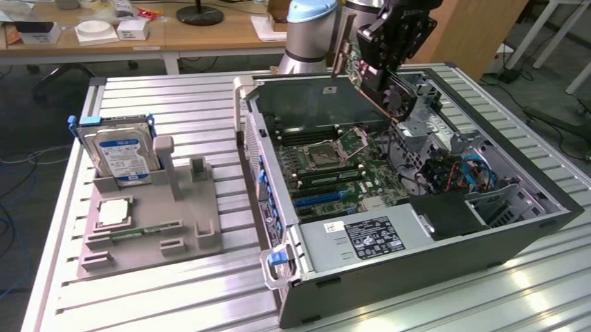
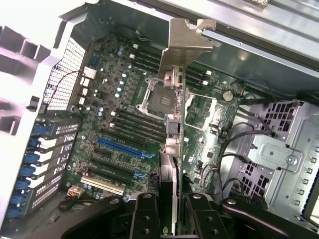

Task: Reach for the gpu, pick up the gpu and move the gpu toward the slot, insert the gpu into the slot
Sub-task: 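Insert the gpu into the slot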

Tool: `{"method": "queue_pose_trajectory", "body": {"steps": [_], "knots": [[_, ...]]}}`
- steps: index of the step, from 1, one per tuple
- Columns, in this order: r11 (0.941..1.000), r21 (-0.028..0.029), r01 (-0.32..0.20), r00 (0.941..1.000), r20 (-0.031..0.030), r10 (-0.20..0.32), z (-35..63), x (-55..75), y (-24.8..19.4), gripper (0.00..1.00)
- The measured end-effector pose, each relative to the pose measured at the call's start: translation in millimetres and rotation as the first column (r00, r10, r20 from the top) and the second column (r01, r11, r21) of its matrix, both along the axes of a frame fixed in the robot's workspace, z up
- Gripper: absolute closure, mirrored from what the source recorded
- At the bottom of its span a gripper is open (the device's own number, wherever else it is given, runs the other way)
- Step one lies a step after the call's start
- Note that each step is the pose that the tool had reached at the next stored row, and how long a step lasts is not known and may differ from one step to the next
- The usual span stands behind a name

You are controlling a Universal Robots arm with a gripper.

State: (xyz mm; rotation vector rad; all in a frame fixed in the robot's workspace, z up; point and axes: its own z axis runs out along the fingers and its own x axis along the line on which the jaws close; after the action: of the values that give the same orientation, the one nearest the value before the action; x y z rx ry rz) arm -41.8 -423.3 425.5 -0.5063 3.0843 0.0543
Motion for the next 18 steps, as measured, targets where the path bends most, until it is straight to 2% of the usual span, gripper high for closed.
{"method": "queue_pose_trajectory", "body": {"steps": [10, 18], "knots": [[0.9976, 0.0, -0.069, 0.9976, 0.0, 0.069, 0.0, 0.0, -0.5, 0.73], [0.9924, 0.0, -0.123, 0.9924, 0.0, 0.123, 0.0, 0.0, -0.8, 0.73]]}}
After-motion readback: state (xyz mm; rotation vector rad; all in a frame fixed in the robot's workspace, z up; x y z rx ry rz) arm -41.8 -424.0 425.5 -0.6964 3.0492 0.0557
